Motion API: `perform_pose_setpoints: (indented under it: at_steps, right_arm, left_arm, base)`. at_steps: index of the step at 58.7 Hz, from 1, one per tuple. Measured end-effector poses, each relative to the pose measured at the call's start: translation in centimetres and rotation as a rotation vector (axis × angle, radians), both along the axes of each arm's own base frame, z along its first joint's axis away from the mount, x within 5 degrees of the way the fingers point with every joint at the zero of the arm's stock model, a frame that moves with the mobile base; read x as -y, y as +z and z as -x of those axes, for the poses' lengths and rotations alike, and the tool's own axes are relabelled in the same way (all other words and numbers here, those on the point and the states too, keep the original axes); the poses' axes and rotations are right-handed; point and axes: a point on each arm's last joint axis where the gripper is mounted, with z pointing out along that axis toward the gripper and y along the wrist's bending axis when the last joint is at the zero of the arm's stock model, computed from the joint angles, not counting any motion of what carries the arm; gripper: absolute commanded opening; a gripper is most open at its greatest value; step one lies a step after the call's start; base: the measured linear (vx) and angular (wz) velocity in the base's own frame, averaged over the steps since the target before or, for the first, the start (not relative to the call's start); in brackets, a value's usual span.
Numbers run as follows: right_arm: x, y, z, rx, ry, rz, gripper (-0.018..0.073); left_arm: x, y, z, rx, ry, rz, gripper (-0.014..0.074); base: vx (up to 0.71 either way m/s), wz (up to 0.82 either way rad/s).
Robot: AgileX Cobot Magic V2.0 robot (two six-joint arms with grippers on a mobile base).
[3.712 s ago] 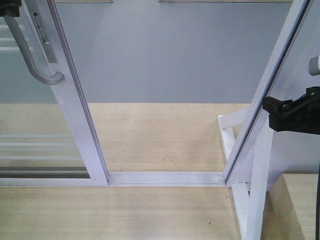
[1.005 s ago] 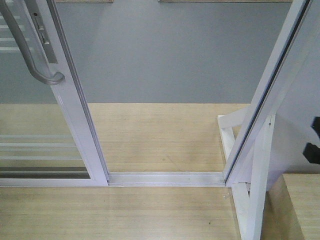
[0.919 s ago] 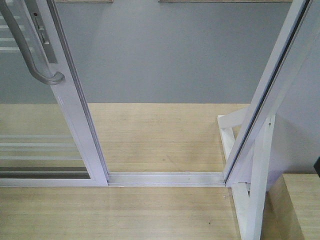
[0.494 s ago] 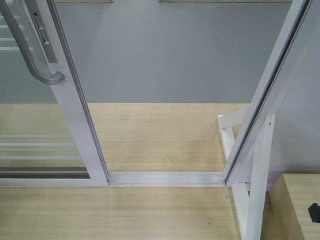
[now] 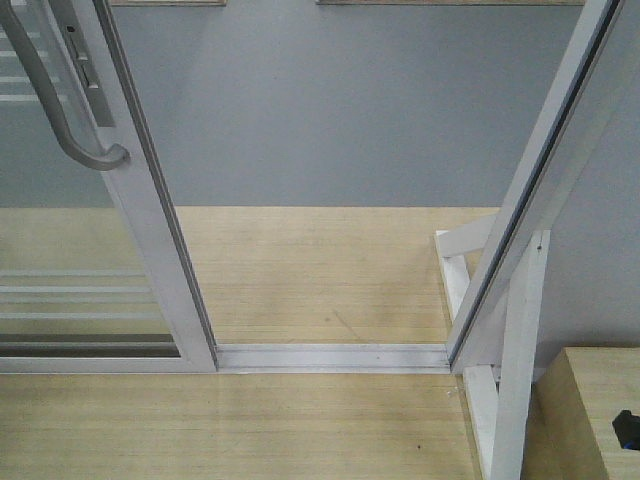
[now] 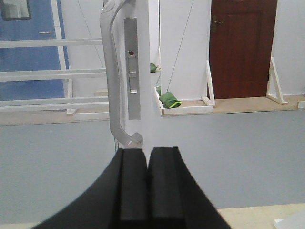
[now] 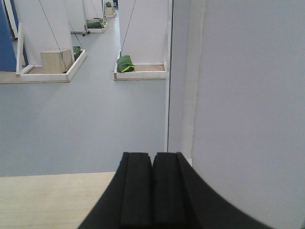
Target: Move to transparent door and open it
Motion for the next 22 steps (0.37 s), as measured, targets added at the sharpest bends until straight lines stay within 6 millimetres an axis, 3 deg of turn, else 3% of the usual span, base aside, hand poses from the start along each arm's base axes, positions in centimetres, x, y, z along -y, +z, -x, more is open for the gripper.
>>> perform_pose_setpoints:
  at_steps: [22]
  right_arm:
    - [0.0, -0.02, 0.0, -0.002, 0.0, -0.002, -0.0009]
  left_arm:
    - [0.0, 0.0, 0.0, 0.0, 0.0, 0.0, -0.0007]
  base:
    - [0.0, 0.0]
